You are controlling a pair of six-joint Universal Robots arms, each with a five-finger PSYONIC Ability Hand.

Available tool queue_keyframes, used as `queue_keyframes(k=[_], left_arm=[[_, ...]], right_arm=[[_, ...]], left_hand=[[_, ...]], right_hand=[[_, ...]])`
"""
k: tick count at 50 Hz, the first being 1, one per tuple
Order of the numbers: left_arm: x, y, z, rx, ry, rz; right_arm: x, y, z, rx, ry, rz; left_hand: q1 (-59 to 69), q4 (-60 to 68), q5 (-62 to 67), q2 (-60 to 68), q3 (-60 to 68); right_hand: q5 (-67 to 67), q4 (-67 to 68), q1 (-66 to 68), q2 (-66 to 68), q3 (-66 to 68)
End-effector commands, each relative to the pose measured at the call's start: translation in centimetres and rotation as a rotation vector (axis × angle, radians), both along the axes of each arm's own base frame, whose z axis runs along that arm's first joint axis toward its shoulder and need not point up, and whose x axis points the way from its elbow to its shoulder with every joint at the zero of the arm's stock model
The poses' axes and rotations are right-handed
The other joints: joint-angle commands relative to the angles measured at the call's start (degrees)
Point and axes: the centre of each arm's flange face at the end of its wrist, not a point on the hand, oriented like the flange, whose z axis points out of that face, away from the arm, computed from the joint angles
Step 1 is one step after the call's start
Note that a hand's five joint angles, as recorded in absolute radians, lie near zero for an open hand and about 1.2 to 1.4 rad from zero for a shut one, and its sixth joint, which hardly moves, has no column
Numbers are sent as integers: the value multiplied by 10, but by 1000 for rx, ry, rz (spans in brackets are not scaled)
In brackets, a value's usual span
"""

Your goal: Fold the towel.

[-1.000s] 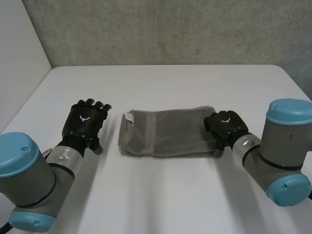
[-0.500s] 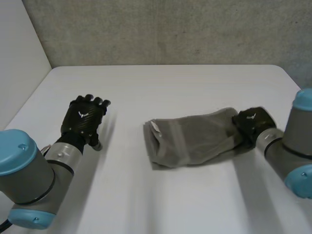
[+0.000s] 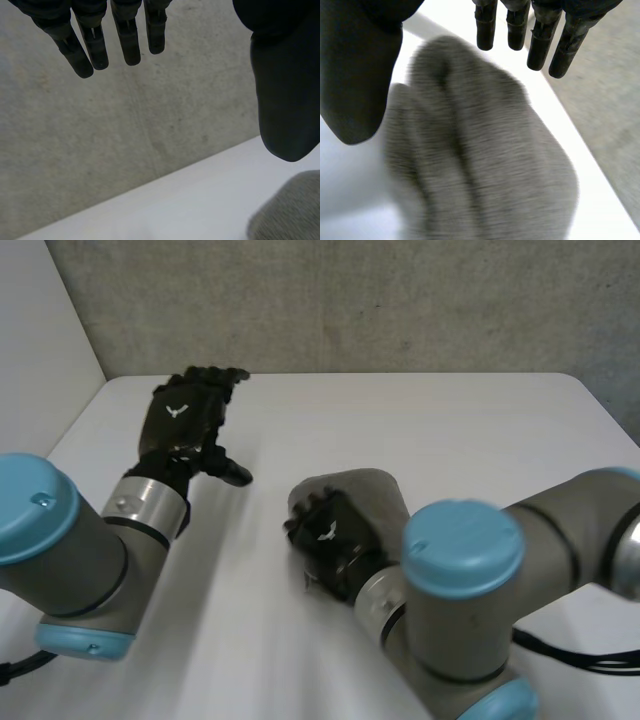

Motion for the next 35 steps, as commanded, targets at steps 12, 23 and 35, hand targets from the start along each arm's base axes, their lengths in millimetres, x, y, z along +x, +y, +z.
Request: queue_keyframes(k=[12,23,35], left_arm=[[-52,48,-75,224,-148,-185],[-65,55,-103,269,-197,-223],[-62,49,-53,189,-141,-196]], right_arm=[[-43,-80,-2,261,-233,-270],[-49,-93,-34,374,-158,-314],[-53,-96,12,287,-239,-312]], left_hand=[[-4,-1,-106,-8,-6],[4,8,-98,1,3],[1,4,-101,-3,-1]], right_hand=[[-34,-44,-36,-39,-38],[-34,-44,-36,-39,-38],[-34,-44,-36,-39,-38]])
